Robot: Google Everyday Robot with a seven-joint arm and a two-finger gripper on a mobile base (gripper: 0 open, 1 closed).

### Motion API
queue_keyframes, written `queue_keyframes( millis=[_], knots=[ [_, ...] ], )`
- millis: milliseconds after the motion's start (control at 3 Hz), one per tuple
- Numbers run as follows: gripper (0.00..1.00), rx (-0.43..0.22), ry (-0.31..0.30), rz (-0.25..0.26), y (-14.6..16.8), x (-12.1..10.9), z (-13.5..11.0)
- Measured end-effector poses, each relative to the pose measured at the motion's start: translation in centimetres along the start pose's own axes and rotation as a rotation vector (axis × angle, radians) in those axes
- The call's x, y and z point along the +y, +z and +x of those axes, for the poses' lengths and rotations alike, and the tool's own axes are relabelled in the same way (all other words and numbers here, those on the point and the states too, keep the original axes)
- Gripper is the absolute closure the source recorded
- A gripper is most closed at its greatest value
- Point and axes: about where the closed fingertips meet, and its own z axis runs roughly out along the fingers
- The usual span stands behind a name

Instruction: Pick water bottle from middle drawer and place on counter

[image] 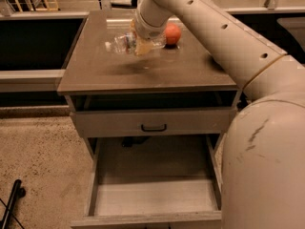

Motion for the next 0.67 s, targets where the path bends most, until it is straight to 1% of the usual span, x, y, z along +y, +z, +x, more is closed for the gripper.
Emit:
queue_keyframes(
  millis=[333,667],
  knots=[
    [0.00,0.000,0.000,0.000,0.01,0.01,0.00],
    [0.00,0.000,0.000,0.000,0.01,0.01,0.00]
  ],
)
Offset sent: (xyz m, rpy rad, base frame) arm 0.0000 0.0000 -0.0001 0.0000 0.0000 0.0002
